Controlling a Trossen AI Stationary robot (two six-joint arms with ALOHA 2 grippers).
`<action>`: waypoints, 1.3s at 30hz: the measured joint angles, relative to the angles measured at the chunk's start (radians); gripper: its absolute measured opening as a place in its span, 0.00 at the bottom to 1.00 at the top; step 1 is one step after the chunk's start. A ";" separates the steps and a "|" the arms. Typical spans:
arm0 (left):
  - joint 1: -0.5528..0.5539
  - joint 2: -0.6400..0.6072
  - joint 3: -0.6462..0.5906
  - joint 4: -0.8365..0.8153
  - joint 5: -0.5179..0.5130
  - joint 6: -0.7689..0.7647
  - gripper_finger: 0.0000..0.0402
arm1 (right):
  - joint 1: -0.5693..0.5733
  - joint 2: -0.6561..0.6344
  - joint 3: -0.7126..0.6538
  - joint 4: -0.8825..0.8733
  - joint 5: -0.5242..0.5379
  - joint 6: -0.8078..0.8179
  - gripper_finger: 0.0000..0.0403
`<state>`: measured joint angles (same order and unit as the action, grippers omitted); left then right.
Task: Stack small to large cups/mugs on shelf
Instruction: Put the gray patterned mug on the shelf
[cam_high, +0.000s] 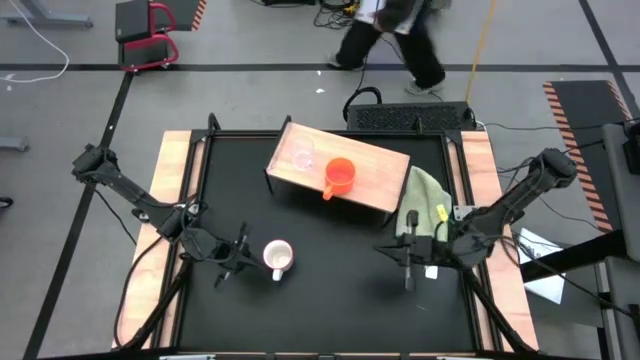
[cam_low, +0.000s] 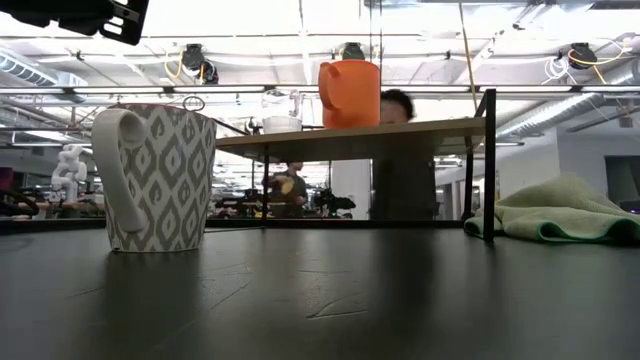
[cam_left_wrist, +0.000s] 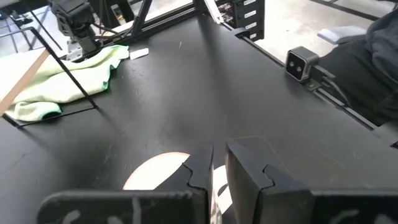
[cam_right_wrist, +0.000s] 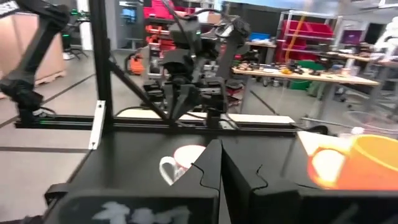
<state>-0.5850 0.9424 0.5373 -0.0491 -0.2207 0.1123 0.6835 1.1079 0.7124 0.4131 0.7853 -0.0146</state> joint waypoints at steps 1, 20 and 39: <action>0.000 0.000 0.000 0.001 -0.006 0.000 0.11 | 0.011 -0.015 0.000 -0.017 0.024 0.000 0.00; 0.000 0.000 0.000 0.001 -0.016 -0.017 0.11 | 0.188 -0.370 0.000 -0.509 0.082 0.128 0.00; 0.000 0.000 0.000 0.001 -0.016 -0.021 0.11 | 0.352 -0.541 0.000 -0.711 0.087 0.090 0.00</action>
<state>-0.5850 0.9424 0.5377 -0.0479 -0.2371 0.0911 1.0351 0.5673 0.7124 -0.2979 0.8723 0.0755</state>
